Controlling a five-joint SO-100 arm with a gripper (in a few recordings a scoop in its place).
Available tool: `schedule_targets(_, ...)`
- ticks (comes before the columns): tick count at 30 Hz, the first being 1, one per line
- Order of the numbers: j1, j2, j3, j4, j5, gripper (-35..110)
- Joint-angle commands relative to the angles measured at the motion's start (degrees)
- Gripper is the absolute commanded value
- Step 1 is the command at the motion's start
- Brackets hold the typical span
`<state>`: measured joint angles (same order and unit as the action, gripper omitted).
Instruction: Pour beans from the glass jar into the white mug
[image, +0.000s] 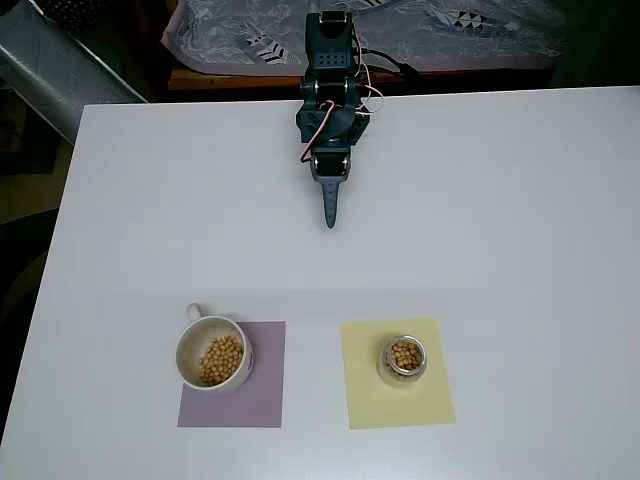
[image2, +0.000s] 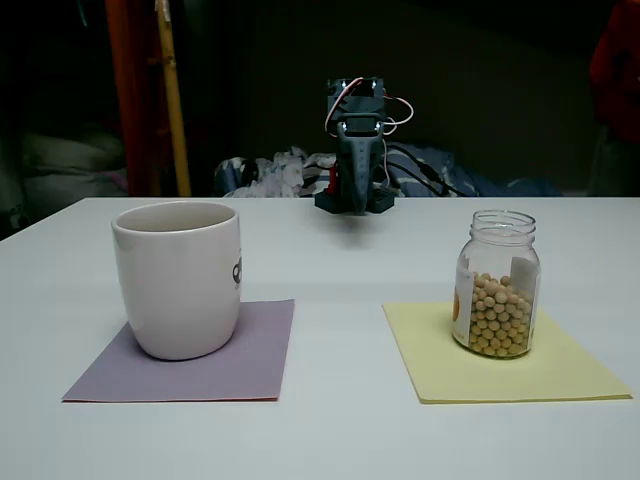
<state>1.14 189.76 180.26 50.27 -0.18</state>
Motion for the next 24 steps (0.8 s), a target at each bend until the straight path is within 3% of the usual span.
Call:
schedule_targets(1,1.9,2.1,-4.7,0.8,-13.7,24)
schedule_targets(8,4.8,1.1,-14.3,-3.9,-37.6,29)
schedule_targets(13,5.3,-9.3,-22.1,-10.7,-50.8,32)
schedule_targets(24,3.8,-31.1,-31.1,-37.9,-75.4,36)
